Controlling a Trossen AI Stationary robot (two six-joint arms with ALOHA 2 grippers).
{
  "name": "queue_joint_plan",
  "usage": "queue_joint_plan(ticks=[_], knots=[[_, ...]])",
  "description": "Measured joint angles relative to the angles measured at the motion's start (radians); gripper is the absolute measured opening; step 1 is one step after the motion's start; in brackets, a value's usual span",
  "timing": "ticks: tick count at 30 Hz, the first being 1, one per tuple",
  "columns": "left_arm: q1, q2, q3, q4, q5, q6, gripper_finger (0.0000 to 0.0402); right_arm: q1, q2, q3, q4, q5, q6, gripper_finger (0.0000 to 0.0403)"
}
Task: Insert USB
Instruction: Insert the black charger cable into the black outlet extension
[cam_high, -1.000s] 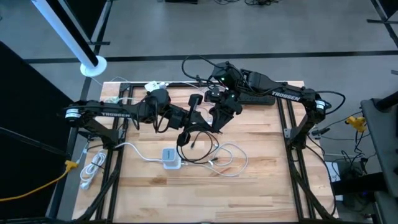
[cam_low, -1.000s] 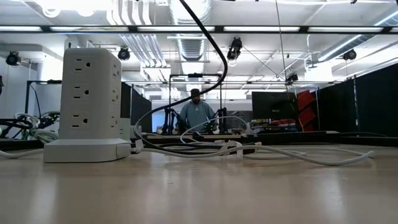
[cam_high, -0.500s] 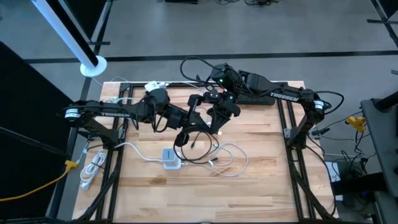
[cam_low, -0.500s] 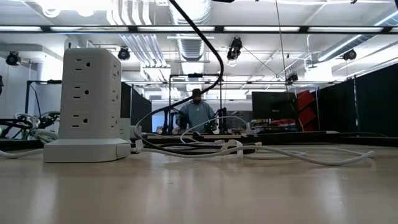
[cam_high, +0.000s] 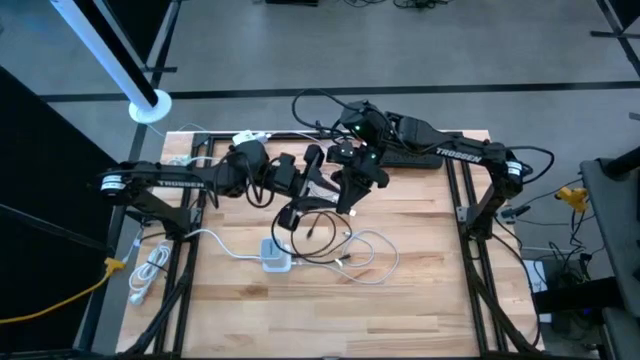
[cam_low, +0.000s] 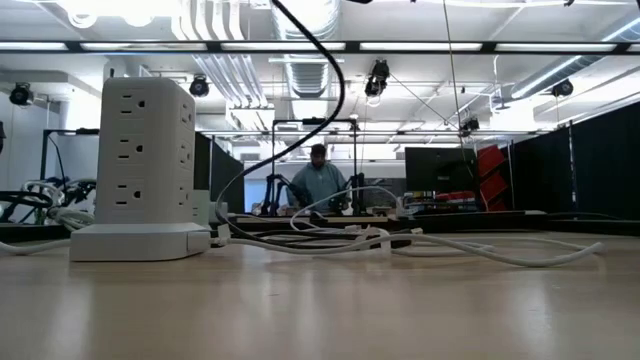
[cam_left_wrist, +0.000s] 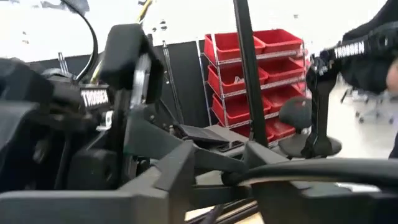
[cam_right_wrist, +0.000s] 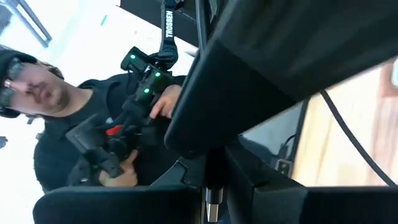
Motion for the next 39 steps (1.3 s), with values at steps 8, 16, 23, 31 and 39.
queue_joint_plan(ticks=[8, 16, 23, 31, 39], knots=[[0.007, -0.043, 0.0, -0.053, -0.071, -0.252, 0.0249, -0.024, -0.048, 0.0, -0.004, 0.159, -0.104, 0.0019], [0.032, -0.058, 0.0, -0.08, -0.228, -0.48, 0.0249, -0.032, -0.118, 0.0, -0.024, 0.483, -0.291, 0.0019], [0.056, -0.066, 0.0, -0.095, -0.245, -0.567, 0.0168, -0.031, -0.152, 0.0, -0.055, 0.673, -0.407, 0.0019], [0.094, -0.069, 0.0, -0.122, -0.237, -0.586, 0.0056, -0.029, -0.164, 0.0, -0.061, 0.761, -0.469, 0.0019], [0.108, -0.069, 0.0, -0.155, -0.251, -0.536, 0.0011, -0.033, -0.167, 0.0, -0.087, 0.768, -0.46, 0.0035]])
